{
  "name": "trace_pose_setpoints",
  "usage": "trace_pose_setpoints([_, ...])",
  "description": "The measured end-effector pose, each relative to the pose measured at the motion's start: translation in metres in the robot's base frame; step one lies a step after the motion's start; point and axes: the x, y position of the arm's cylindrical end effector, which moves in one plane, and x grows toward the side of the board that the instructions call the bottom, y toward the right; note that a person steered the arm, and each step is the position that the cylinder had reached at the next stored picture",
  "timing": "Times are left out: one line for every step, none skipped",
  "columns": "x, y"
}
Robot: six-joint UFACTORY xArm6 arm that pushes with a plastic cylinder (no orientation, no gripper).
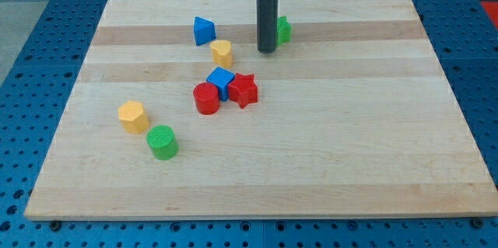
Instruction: Push the red star towards right to the yellow heart
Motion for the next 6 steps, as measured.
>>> trace_pose_setpoints([0.061, 0.000])
trace_pose_setpoints([0.090, 0.001])
trace_pose_setpoints([0.137, 0.004])
trace_pose_setpoints([0.147, 0.004])
trace_pose_setpoints([0.147, -0.012])
trace_pose_setpoints([0.147, -0.054])
